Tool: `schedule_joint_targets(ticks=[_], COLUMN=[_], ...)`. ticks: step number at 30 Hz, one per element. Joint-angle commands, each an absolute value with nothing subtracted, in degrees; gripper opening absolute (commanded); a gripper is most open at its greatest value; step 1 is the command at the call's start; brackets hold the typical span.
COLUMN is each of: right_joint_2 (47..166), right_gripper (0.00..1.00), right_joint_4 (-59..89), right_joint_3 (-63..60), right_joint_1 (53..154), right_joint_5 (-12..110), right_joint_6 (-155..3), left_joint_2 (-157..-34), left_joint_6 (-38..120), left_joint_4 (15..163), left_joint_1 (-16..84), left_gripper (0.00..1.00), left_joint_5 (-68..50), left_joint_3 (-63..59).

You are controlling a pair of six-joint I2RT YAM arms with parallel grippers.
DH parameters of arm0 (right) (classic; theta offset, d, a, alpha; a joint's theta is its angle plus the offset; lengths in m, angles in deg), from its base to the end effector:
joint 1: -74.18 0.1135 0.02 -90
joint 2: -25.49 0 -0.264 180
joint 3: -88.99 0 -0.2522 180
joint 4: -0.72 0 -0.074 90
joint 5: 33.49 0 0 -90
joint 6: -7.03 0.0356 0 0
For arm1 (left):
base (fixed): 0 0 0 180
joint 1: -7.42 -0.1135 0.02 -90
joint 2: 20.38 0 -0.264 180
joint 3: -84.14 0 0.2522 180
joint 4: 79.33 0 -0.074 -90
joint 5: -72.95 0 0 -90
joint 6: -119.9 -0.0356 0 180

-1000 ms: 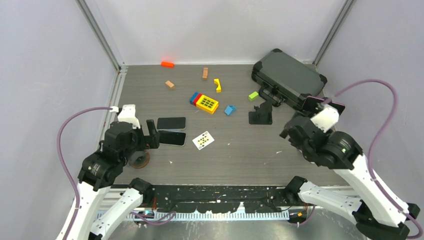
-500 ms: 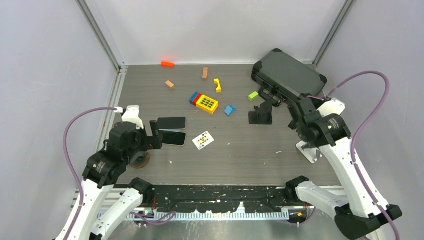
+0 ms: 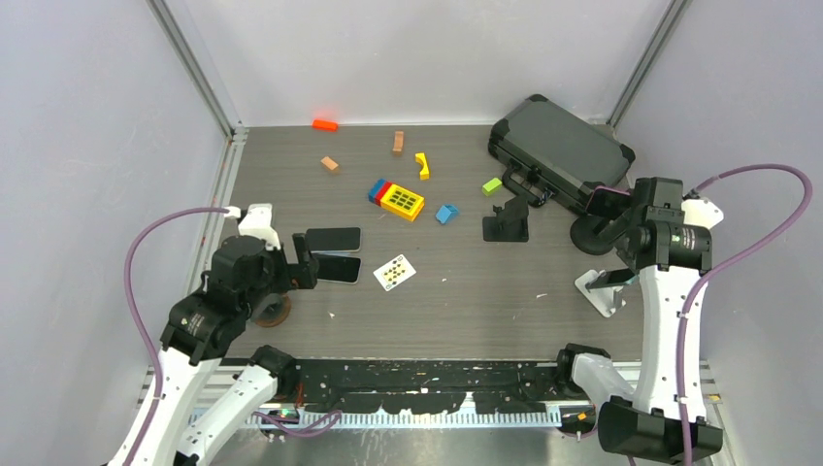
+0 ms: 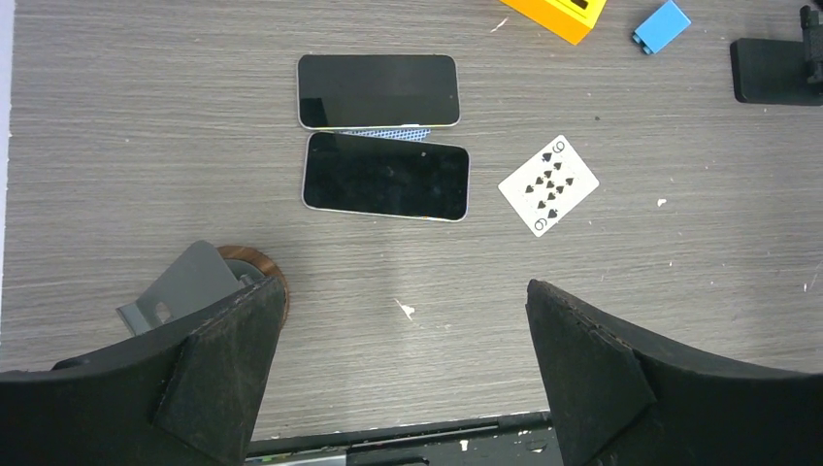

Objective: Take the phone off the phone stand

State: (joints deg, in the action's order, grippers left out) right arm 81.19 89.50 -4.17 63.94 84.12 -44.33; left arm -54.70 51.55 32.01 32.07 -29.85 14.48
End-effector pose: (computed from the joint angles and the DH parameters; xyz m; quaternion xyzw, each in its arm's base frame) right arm 0.1384 -0.0418 0.3729 0.4464 0.8216 -0.1558 0.3186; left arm 0.0928 -0.0339 0.3485 -0.0300 0.8757 -0.0953 0.4723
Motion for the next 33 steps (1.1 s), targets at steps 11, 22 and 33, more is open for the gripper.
schedule_joint_targets(ticks=[11, 22, 33], right_joint_2=[79.4, 81.2, 83.1], right_gripper=[0.95, 0.92, 0.81], right_joint_4=[79.6, 75.2, 71.0], right_joint_3=[-11.0, -14.8, -17.7], right_joint_1=[58.4, 56.0, 49.5], right_joint_5=[79.7, 79.2, 72.2], right_joint_6=[-47.1, -49.1, -51.1], left_joint_2=[-60.2, -59.8, -60.0], left_joint_6=[50.2, 50.6, 50.4], left_joint_4=[34.7, 34.7, 35.1], left_joint_1=[32.3, 32.3, 32.3], left_gripper=[0.87, 0.86, 0.8], left_joint_5=[-25.5, -26.7, -25.8], left_joint_3=[13.7, 13.7, 14.1])
